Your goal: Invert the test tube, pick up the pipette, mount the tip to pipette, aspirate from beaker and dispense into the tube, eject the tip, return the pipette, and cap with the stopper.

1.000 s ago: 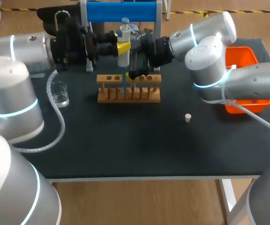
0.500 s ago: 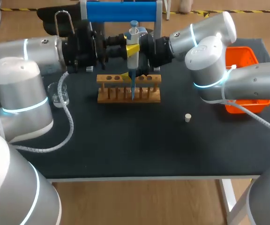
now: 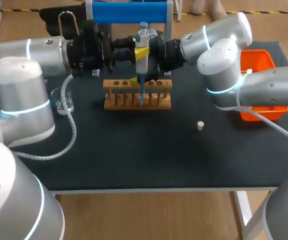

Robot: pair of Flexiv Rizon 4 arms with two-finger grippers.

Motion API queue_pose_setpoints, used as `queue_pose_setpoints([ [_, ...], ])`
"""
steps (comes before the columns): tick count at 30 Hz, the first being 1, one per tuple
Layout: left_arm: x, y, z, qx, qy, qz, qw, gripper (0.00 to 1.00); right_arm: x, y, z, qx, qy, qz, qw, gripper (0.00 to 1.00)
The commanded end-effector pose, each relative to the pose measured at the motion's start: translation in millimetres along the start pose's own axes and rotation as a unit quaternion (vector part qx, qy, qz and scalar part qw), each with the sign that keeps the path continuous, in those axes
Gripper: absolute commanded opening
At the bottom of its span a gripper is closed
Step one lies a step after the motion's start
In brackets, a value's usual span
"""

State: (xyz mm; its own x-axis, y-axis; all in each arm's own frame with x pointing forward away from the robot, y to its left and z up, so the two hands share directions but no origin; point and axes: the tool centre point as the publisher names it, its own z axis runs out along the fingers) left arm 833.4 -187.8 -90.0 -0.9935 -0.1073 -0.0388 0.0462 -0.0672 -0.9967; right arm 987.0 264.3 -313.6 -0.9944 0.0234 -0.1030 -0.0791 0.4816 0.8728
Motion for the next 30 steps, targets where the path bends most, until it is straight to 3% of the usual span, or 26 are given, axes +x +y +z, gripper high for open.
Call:
queue_pose_setpoints([
  [1,-0.2,-0.5,-1.2,0.001,0.001,0.0,1.0,0.0,-1.4,-0.2,-4.5,-0.005,0.001,0.0,1.0,1.0],
  [10,-0.2,-0.5,-1.2,0.001,0.001,0.0,1.0,0.0,12.5,-13.3,-49.6,-0.025,-0.008,0.006,1.0,1.0],
  [19,-0.2,-0.5,-1.2,0.001,0.001,0.0,1.0,0.0,38.7,-21.6,-120.8,-0.06,-0.022,0.023,0.998,1.0],
  [25,-0.2,-0.5,-1.2,0.001,0.001,0.0,1.0,0.0,58.1,-6.6,-159.5,-0.085,-0.024,0.049,0.995,1.0],
  [30,-0.2,-0.5,-1.2,0.001,0.001,0.0,1.0,0.0,78.0,14.7,-173.0,-0.12,-0.008,0.05,0.991,1.0],
])
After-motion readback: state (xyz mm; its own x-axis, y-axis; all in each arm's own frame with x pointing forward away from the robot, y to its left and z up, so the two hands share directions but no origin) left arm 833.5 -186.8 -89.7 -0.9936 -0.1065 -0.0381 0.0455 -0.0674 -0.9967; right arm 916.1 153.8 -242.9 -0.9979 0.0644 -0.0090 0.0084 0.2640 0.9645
